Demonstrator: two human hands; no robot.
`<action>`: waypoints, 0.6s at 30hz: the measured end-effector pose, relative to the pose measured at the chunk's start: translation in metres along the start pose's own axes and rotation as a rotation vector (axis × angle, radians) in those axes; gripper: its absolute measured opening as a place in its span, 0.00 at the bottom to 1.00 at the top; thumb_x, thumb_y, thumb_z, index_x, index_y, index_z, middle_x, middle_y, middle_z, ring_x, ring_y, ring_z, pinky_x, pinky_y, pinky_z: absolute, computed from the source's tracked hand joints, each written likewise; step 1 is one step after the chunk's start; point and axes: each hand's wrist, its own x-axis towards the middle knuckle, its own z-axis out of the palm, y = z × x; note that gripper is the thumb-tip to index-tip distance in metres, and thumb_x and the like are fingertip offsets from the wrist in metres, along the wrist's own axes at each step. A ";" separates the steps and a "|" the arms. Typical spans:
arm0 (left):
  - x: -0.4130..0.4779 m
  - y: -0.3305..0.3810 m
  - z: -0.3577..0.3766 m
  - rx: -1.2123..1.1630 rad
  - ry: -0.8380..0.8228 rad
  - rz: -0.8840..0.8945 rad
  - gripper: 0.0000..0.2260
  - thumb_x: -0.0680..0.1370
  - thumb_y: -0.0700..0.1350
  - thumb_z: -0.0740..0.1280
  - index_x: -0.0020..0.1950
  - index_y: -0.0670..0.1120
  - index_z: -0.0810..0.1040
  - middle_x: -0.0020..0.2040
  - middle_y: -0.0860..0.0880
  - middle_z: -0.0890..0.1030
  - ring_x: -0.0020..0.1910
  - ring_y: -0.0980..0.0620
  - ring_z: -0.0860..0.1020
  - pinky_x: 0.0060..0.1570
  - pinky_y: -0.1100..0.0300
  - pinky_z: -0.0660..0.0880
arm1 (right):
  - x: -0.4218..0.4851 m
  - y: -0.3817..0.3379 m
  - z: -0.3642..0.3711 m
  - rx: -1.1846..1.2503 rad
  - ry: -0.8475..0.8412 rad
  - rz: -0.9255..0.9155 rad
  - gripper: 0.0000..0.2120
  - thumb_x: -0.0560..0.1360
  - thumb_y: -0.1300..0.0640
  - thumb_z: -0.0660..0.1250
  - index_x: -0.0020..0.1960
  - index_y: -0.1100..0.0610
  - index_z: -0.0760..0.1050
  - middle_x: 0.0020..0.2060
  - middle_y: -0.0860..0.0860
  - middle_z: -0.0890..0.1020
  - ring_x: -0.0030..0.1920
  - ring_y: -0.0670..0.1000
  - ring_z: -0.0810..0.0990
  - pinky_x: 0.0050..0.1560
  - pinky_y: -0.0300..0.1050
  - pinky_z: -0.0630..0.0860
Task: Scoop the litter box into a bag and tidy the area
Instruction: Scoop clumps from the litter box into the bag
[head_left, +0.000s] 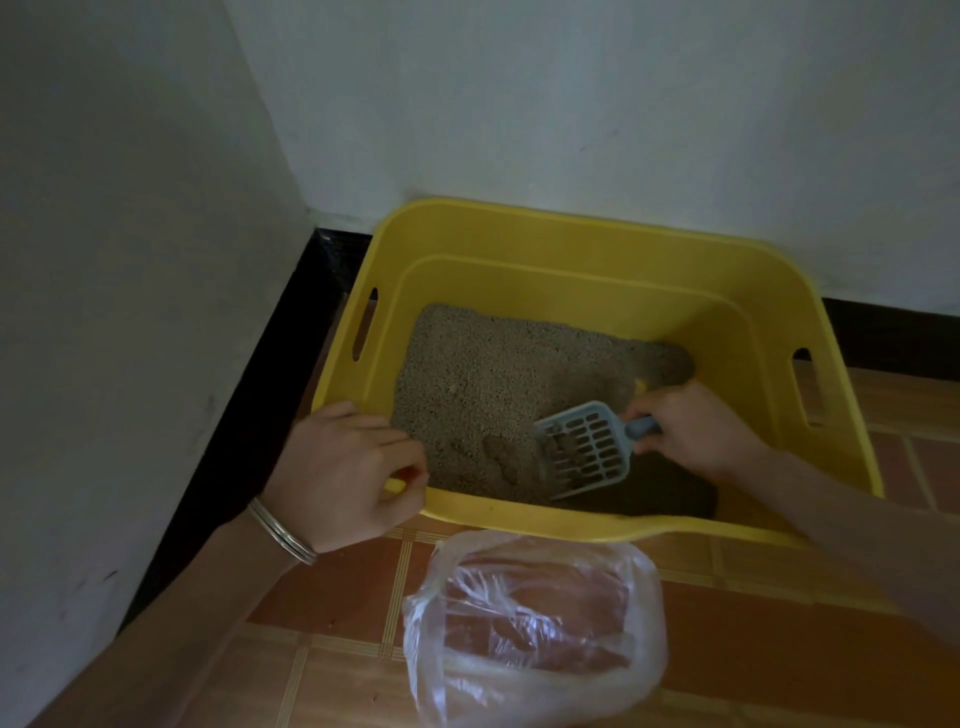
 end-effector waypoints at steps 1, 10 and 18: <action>0.000 0.000 0.000 0.001 0.003 0.001 0.09 0.71 0.51 0.62 0.32 0.53 0.77 0.28 0.57 0.77 0.31 0.56 0.75 0.35 0.60 0.66 | 0.003 -0.005 0.002 -0.010 0.002 -0.014 0.11 0.70 0.54 0.72 0.51 0.51 0.77 0.47 0.48 0.82 0.48 0.49 0.78 0.55 0.46 0.70; 0.000 -0.002 0.004 -0.009 0.024 0.006 0.08 0.71 0.51 0.62 0.32 0.53 0.77 0.29 0.57 0.77 0.32 0.57 0.75 0.37 0.61 0.65 | 0.032 -0.035 0.013 0.145 -0.043 0.011 0.14 0.68 0.57 0.74 0.53 0.53 0.79 0.48 0.49 0.83 0.49 0.47 0.79 0.55 0.47 0.75; -0.001 -0.003 0.006 0.001 0.054 0.023 0.07 0.70 0.50 0.65 0.32 0.52 0.76 0.28 0.56 0.76 0.31 0.56 0.74 0.36 0.59 0.66 | 0.057 -0.066 0.020 0.291 -0.031 -0.060 0.13 0.67 0.59 0.74 0.52 0.54 0.80 0.47 0.48 0.83 0.47 0.45 0.80 0.53 0.42 0.75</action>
